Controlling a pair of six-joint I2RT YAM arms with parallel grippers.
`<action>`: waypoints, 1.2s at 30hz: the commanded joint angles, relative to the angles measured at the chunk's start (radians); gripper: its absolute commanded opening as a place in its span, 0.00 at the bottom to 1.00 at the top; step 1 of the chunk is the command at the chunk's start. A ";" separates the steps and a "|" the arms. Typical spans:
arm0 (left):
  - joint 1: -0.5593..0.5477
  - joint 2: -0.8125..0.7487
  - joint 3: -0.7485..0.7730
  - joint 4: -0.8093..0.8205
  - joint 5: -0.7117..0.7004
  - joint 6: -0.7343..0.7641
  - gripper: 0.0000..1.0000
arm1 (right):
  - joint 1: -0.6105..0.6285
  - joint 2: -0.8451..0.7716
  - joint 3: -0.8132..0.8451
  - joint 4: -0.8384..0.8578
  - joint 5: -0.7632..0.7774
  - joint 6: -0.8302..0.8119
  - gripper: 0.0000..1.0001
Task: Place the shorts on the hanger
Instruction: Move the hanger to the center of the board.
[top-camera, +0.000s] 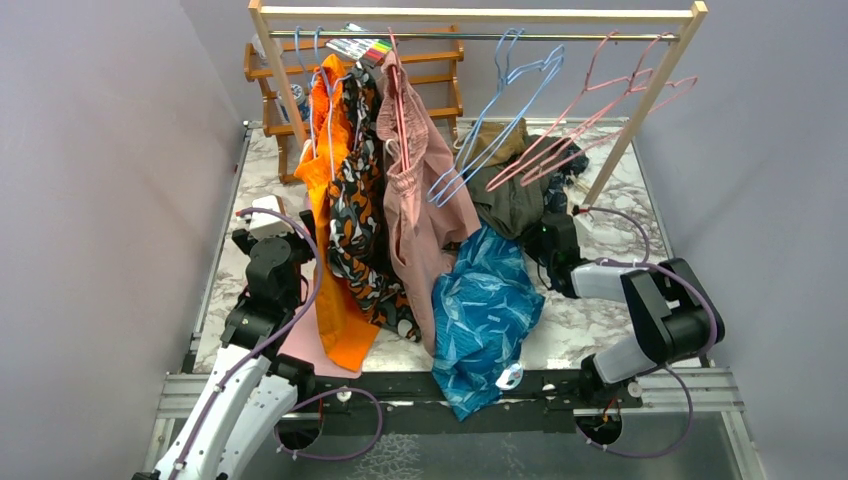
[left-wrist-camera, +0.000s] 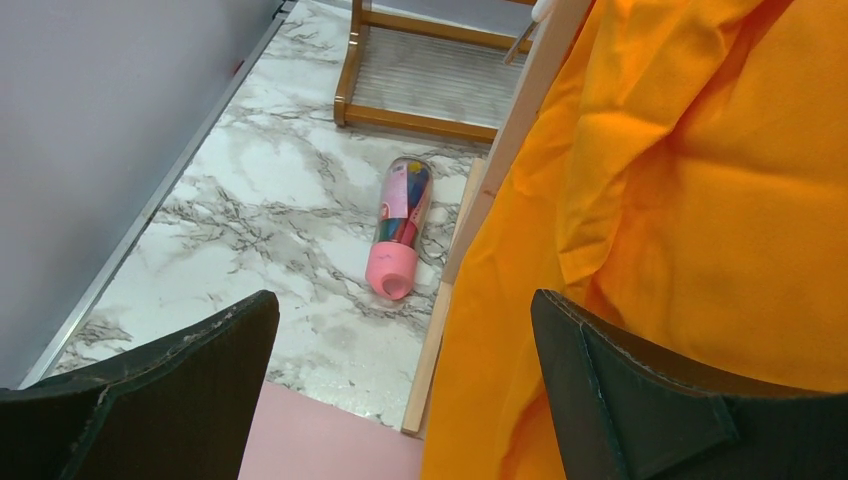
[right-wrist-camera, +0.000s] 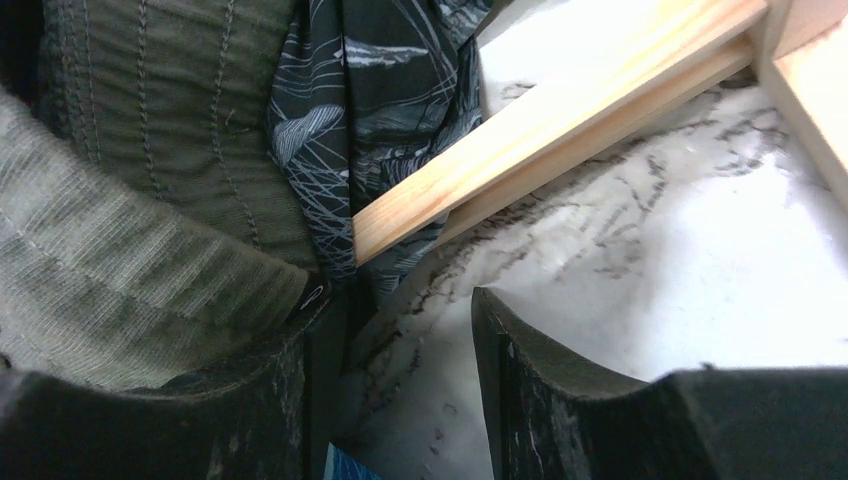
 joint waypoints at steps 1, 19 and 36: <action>-0.004 0.005 -0.002 -0.001 -0.033 -0.002 0.99 | 0.001 0.066 0.057 0.067 -0.075 -0.019 0.53; -0.003 0.007 0.003 -0.015 -0.043 -0.007 0.99 | 0.001 0.219 0.218 0.110 -0.202 -0.086 0.55; -0.018 -0.036 0.028 -0.078 -0.216 -0.094 0.99 | 0.001 -0.262 0.196 -0.471 -0.172 -0.143 0.73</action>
